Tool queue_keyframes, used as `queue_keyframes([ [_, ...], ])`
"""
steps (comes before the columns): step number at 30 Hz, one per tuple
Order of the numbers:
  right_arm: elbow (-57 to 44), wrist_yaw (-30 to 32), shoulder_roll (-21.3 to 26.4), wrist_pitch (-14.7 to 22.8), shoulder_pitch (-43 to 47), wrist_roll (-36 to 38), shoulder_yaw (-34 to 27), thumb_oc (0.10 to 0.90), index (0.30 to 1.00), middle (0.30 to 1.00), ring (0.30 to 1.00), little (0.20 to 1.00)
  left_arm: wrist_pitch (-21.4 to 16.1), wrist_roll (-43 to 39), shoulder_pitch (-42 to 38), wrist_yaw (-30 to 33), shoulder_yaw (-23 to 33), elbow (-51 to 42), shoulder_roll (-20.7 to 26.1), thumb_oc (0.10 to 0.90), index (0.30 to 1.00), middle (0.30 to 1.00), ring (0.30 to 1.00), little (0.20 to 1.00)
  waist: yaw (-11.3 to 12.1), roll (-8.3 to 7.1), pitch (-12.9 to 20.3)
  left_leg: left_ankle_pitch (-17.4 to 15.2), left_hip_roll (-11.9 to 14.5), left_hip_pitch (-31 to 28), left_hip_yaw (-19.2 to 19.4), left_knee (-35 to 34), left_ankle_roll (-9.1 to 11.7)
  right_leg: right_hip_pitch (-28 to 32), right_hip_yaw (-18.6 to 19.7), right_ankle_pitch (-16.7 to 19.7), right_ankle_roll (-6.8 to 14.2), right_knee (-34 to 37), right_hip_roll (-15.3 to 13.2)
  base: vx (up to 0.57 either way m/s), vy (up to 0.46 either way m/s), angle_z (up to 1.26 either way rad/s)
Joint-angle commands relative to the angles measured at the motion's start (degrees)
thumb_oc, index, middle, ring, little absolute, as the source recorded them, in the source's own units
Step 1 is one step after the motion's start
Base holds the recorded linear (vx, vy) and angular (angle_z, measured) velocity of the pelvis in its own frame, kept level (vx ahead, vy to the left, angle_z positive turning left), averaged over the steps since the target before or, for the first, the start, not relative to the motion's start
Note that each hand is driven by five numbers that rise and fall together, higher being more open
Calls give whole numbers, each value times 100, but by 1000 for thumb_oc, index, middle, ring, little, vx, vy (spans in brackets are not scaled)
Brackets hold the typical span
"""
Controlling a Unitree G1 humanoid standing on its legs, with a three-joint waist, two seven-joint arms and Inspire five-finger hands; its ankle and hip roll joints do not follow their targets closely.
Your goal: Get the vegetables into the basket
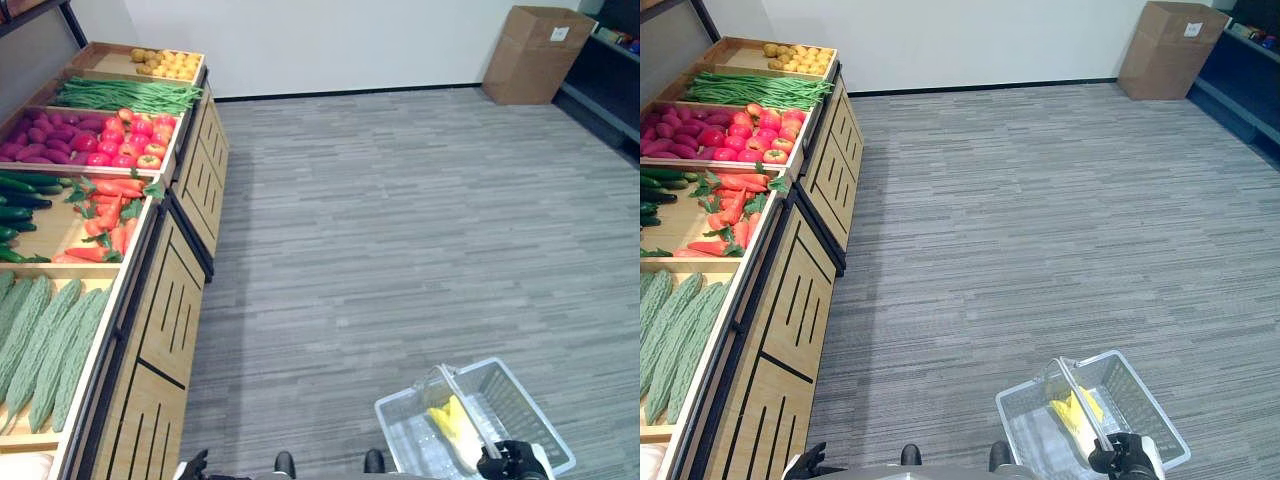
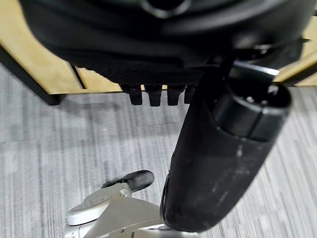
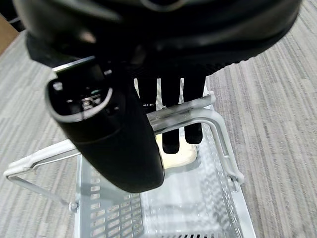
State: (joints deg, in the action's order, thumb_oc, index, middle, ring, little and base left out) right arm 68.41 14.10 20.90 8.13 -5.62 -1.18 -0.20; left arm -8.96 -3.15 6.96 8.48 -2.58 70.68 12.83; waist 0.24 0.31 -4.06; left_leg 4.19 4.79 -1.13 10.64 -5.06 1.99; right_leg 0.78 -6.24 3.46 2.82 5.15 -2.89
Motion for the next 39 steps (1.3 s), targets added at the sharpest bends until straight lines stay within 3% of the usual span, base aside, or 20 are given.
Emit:
queue_keyframes([
  [1, -36, 254, 119, 344, 486, 281, 77, 400, 300, 300, 300, 300, -20, 424, -327, 269, -35, 145, 43, 900, 1000, 1000, 1000, 1000, -3, -279, -105, -13, 250, -131, -139, 6, 333, 182, 42, 119, 363, -15, -348, 15, -36, 2],
  [11, 185, 280, 106, 251, 665, 319, 254, 400, 300, 300, 300, 300, -1, 307, -626, 412, -315, -73, 84, 900, 1000, 1000, 1000, 1000, 50, -248, -534, 91, 413, 125, -393, 247, 343, -268, -25, -239, 188, -805, -199, -30, -77, 9],
  [14, 229, 339, 155, 248, 737, 329, 277, 400, 300, 300, 300, 300, -12, 157, -740, 480, -276, -117, 96, 900, 1000, 1000, 1000, 1000, 69, -301, -675, -35, 439, 503, -590, 885, 368, -291, -62, -324, 87, -882, -174, -12, -159, 19],
  [15, 267, 321, 250, 236, 788, 253, 346, 400, 300, 300, 300, 300, -52, 83, -798, 493, -331, -234, 89, 900, 1000, 1000, 1000, 1000, 141, -341, -789, -85, 300, 805, -807, 1453, 384, -243, -82, -354, 34, -891, -191, 19, -129, 26],
  [16, 261, 326, 282, 242, 790, 227, 356, 400, 300, 300, 300, 300, -67, 30, -851, 511, -343, -210, 70, 900, 1000, 1000, 1000, 1000, 156, -349, -830, -60, 207, 934, -925, 1601, 397, -204, -121, -396, 23, -895, -205, 80, -63, 53],
  [17, 292, 358, 315, 224, 813, 246, 330, 400, 300, 300, 300, 300, -71, -58, -932, 528, -381, -168, 65, 900, 1000, 1000, 1000, 1000, 165, -354, -853, 2, 101, 1170, -1115, 1419, 360, -127, -174, -466, 35, -873, -240, 216, 113, 59],
  [18, 294, 397, 354, 219, 828, 268, 316, 400, 300, 300, 300, 300, -92, -68, -930, 563, -419, -197, 56, 900, 1000, 1000, 1000, 1000, 219, -326, -778, 300, 170, 1428, -1190, 938, 325, -34, -191, -531, 89, -844, -246, 201, 120, 66],
  [21, 269, 388, 358, 229, 867, 243, 378, 400, 300, 300, 300, 300, -97, -17, -926, 563, -468, -198, 81, 900, 1000, 1000, 1000, 1000, 293, -334, -765, 473, 180, 1518, -1212, 688, 325, 105, -99, -633, 119, -856, -237, 217, 142, 21],
  [25, 233, 350, 282, 227, 880, 227, 433, 400, 300, 300, 300, 300, -94, 90, -885, 553, -503, -178, 112, 900, 1000, 1000, 1000, 1000, 364, -419, -683, 313, 38, 1493, -1204, 770, 205, 318, 95, -753, 210, -857, -373, 186, 192, -17],
  [28, 194, 341, 238, 232, 880, 206, 445, 400, 300, 300, 300, 300, -98, 207, -898, 541, -564, -155, 148, 900, 1000, 1000, 1000, 1000, 379, -503, -632, 172, -102, 1597, -1114, 974, 114, 332, 165, -706, 303, -863, -557, 147, 230, -40],
  [29, 21, 312, 166, 231, 929, 225, 473, 400, 300, 300, 300, 300, -110, 374, -967, 553, -678, -224, 242, 900, 1000, 1000, 1000, 1000, 421, -635, -612, -117, -285, 1762, -967, 1355, 15, 279, 289, -582, 433, -856, -802, 171, 296, -22],
  [32, 31, 293, 122, 216, 1023, 193, 556, 400, 300, 300, 300, 300, -101, 404, -1049, 576, -670, -225, 297, 900, 1000, 1000, 1000, 1000, 468, -719, -610, -297, -393, 1816, -882, 1489, -79, 186, 362, -340, 531, -974, -931, 126, 203, -6],
  [34, 1, 311, 84, 227, 1166, 223, 591, 400, 300, 300, 300, 300, -103, 355, -1088, 598, -638, -238, 344, 900, 1000, 1000, 1000, 1000, 512, -753, -640, -390, -456, 1766, -773, 1465, -189, -55, 384, 126, 602, -1302, -1039, 66, 161, -15],
  [36, -221, 322, 61, 260, 1284, 246, 651, 400, 300, 300, 300, 300, -115, 362, -1064, 585, -666, -344, 406, 900, 1000, 1000, 1000, 1000, 490, -630, -762, -431, -453, 1514, -683, 1304, -315, -566, 305, 606, 596, -2198, -1021, 122, 271, -28],
  [39, -361, 276, 45, 300, 1286, 275, 683, 400, 300, 300, 300, 300, -120, 414, -991, 534, -690, -429, 459, 900, 1000, 1000, 1000, 1000, 368, -502, -882, -492, -454, 1092, -633, 1065, -399, -1013, 183, 586, 516, -2600, -854, 204, 218, -39],
])
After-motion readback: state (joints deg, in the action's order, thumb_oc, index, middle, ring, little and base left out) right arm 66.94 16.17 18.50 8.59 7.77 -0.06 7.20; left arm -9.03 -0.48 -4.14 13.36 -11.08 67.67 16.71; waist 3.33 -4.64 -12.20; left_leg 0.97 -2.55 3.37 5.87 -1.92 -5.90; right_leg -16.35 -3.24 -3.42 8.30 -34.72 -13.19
